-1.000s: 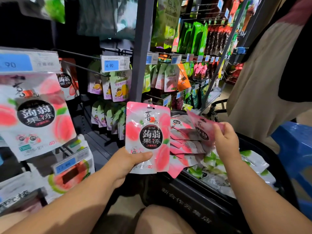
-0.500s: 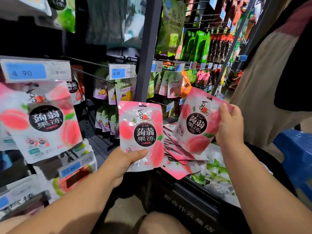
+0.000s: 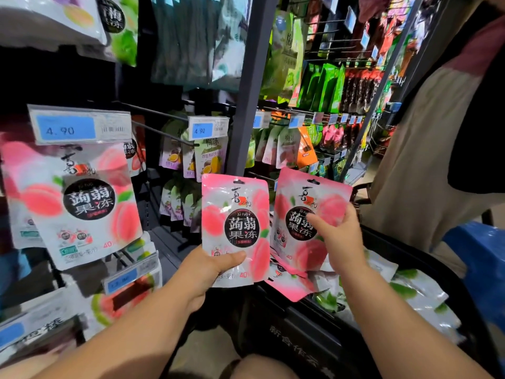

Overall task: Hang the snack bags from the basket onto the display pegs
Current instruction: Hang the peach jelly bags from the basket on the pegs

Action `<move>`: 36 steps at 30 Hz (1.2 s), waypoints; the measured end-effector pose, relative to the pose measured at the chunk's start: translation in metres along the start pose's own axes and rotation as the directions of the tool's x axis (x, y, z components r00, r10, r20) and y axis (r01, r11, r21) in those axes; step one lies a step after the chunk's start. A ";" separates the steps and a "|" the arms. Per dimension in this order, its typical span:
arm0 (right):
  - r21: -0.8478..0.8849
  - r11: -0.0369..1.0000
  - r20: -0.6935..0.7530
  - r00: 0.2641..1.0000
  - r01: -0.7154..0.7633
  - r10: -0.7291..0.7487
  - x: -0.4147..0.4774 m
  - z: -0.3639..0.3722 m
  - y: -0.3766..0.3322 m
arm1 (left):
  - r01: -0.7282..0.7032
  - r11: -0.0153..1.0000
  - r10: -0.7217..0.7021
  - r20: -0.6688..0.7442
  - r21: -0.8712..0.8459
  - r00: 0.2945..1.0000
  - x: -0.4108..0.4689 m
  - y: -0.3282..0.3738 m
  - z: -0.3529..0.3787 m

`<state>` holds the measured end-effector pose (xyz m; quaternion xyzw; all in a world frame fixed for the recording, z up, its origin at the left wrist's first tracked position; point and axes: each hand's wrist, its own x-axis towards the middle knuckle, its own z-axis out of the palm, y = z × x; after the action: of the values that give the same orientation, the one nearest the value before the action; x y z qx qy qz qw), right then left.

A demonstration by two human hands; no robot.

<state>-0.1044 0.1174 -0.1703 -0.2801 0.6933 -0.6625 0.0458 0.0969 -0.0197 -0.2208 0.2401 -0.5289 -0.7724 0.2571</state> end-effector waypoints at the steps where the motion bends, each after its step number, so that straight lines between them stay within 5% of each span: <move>1: -0.039 0.998 0.005 0.999 -0.045 0.045 -0.002 0.001 0.004 | -0.001 1.000 0.001 0.000 0.002 1.000 -0.001 0.000 0.000; 8: -0.108 0.959 0.137 0.951 -0.262 0.276 -0.008 0.004 0.030 | -0.026 0.999 0.026 -0.028 0.027 0.999 -0.006 0.007 -0.002; 12: 0.035 0.971 0.100 0.968 -0.235 0.230 -0.003 0.004 0.025 | -0.062 0.996 0.068 -0.087 0.060 0.994 -0.013 0.023 -0.008; 16: 0.279 0.926 0.246 0.951 -0.252 0.185 -0.005 0.016 0.003 | -0.114 0.986 0.129 -0.123 0.122 0.984 -0.021 0.053 -0.022; 21: 0.304 0.916 0.467 0.879 -0.262 0.096 -0.020 0.050 -0.016 | -0.082 0.983 0.107 -0.152 0.161 0.982 -0.036 0.082 -0.041; 31: 0.348 0.844 0.680 0.730 -0.408 0.073 -0.057 0.135 -0.005 | 0.012 0.952 0.083 -0.293 0.307 0.952 -0.088 0.092 -0.109; 36: 0.293 0.847 0.728 0.677 -0.444 0.103 -0.071 0.164 -0.008 | 0.029 0.979 0.058 -0.411 0.204 0.910 -0.121 0.091 -0.130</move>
<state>0.0288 0.0026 -0.2037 -0.3764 0.4886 -0.6356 0.4643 0.2843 -0.0589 -0.1656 0.4198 -0.5409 -0.6431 0.3428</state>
